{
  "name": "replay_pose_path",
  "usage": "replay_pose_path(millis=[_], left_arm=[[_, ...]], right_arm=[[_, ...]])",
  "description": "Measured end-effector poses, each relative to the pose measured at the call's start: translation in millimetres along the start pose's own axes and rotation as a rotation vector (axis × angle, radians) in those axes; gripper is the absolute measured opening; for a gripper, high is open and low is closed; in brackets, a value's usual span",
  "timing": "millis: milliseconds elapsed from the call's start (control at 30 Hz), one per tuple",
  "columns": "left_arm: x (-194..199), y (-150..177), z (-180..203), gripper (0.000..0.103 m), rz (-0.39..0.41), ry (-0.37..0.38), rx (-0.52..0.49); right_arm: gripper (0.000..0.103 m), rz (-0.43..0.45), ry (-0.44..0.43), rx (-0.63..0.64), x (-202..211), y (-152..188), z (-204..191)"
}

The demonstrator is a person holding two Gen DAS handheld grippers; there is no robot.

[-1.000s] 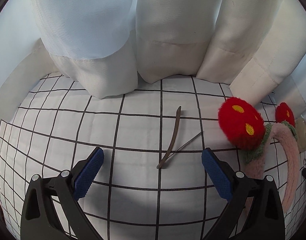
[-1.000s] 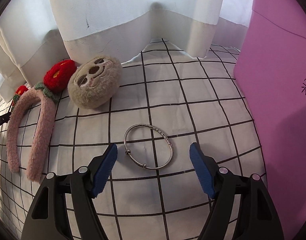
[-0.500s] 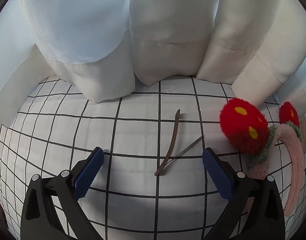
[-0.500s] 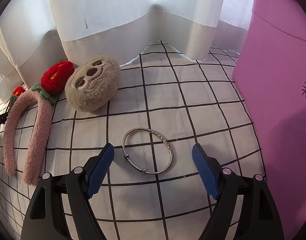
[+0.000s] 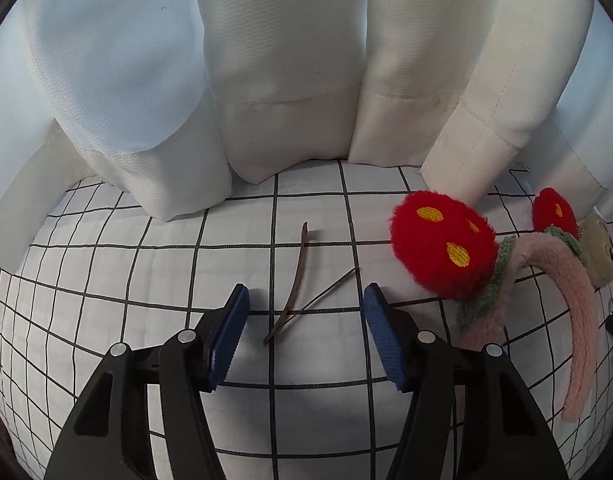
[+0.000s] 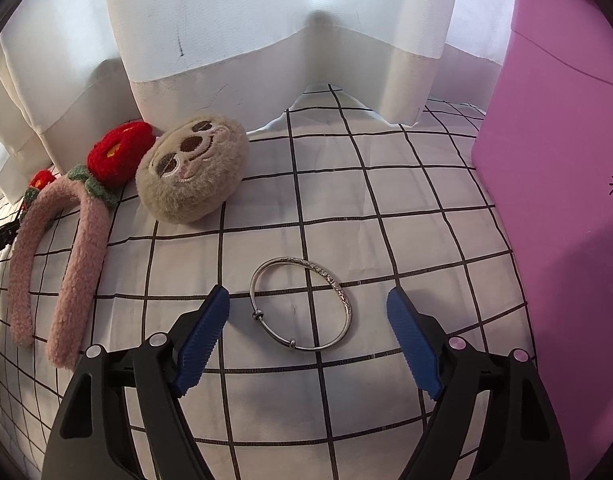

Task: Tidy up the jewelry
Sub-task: 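Grasp the brown hair pin with the left tool while the right tool grasps the silver bangle, then carry hair pin and bangle into the pink tub and open both tools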

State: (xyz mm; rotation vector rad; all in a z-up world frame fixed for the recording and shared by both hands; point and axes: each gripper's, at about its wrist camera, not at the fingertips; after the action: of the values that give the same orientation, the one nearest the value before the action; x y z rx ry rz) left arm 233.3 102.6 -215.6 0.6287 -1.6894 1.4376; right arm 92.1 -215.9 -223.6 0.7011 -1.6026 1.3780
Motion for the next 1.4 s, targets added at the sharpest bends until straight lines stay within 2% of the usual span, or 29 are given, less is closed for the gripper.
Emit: replay_pose_path(millis=[67, 100, 133, 200, 400, 533, 767, 933, 1400], left_arm=[[2.3, 1.1, 4.2, 0.032, 0.006, 0.007, -0.008], [3.5, 2.5, 8.9, 0.016, 0.009, 0.010, -0.018], [4.7, 4.1, 13.0, 0.010, 0.010, 0.008, -0.029], [5.2, 5.5, 18.3, 0.009, 0.017, -0.016, -0.048], [13.7, 12.3, 18.4, 0.009, 0.018, -0.020, -0.047], [33.3, 21.8, 21.2, 0.009, 0.046, -0.026, -0.054], [69.9, 22.3, 1.1, 0.009, 0.083, 0.006, -0.002], [100.8, 25.0, 4.9, 0.009, 0.115, 0.038, 0.006], [193.8, 10.1, 66.6, 0.009, 0.224, 0.117, -0.023]], right_arm=[[0.056, 0.012, -0.010, 0.030, 2.8, -2.1, -5.5], [0.048, 0.011, -0.005, 0.045, 3.5, -1.8, -9.6], [0.048, 0.010, -0.003, 0.050, 2.9, -1.3, -11.6], [0.048, 0.013, -0.011, 0.046, 2.0, 0.2, -12.3], [0.048, 0.021, -0.032, 0.053, 10.1, 7.3, -16.1], [0.048, 0.037, -0.055, 0.060, 18.3, 9.4, -25.0], [0.048, 0.065, -0.097, 0.073, 45.1, 6.5, -37.1], [0.048, 0.091, -0.130, 0.090, 77.7, -0.7, -31.9], [0.048, 0.218, -0.218, 0.118, 166.4, -11.5, -10.7]])
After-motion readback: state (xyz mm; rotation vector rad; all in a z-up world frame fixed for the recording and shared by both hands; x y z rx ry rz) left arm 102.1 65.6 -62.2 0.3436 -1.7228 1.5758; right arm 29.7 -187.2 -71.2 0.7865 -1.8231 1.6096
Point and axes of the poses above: each gripper's, at about its wrist camera, not at the fingertips, and x roughly against the way its jaws point, z to its right, y to its underside
